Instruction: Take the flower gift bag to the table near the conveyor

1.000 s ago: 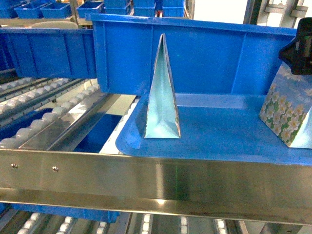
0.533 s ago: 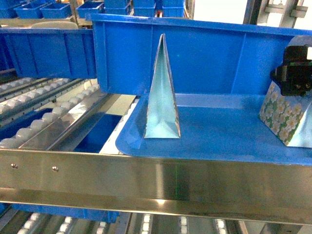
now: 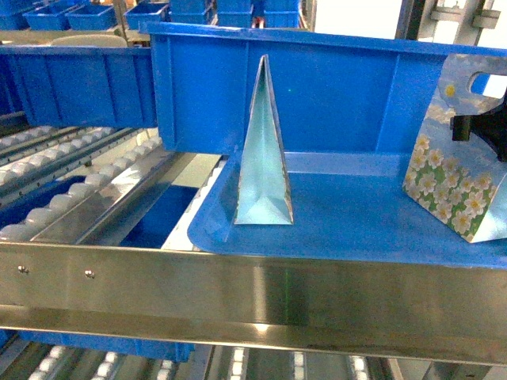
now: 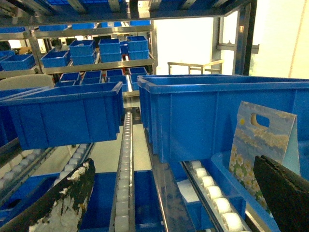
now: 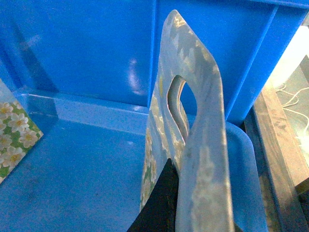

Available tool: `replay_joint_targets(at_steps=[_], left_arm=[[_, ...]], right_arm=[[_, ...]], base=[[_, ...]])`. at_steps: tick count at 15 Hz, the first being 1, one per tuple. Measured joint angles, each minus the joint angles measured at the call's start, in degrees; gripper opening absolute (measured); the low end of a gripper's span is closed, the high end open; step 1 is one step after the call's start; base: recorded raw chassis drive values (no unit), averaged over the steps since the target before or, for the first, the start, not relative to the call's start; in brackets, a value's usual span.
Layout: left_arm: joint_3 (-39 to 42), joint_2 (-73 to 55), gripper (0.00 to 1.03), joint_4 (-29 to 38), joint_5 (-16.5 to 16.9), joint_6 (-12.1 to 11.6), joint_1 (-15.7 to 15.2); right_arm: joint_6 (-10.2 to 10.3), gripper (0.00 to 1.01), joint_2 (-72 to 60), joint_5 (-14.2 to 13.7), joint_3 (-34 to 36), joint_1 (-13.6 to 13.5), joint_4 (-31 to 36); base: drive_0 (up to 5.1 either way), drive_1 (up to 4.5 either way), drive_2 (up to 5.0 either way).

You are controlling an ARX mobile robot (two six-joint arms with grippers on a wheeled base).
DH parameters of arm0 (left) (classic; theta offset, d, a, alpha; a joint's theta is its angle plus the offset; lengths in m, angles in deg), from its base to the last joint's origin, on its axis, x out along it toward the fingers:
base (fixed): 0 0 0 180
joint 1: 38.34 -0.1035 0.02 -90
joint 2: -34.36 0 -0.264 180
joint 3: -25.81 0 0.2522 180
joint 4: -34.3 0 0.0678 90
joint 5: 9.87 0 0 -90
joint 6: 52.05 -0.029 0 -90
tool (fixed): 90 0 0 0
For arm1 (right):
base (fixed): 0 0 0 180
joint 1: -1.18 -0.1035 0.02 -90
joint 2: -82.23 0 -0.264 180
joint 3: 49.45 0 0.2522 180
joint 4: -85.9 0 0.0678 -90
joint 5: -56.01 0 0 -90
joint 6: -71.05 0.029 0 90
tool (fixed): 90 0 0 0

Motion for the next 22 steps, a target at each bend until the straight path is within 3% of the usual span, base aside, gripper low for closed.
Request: replay_joint_targets(at_steps=[7,15,20,22], left_arm=[[0.0,0.0,0.98,0.0,0.0,0.0,0.0],[0.0,0.0,0.98,0.0,0.0,0.0,0.0],[0.0,0.0,0.98,0.0,0.0,0.0,0.0],[0.0,0.0,0.98,0.0,0.0,0.0,0.0]], right_arm=[[0.0,0.02,12.4,0.0,7.5,0.8,4.8],[-1.5,0.02,38.1,-2.0,23.1,1.1,7.1],[-1.4,0.02,59.3,-1.3,32.5,7.8,-2.1],[-1.5,0.02,66.5,0.1,35.0,8.7,-6.9]], base=[[0.0,0.00,0.0],[0.0,0.00,0.0],[0.0,0.00,0.0],[0.0,0.00,0.0]])
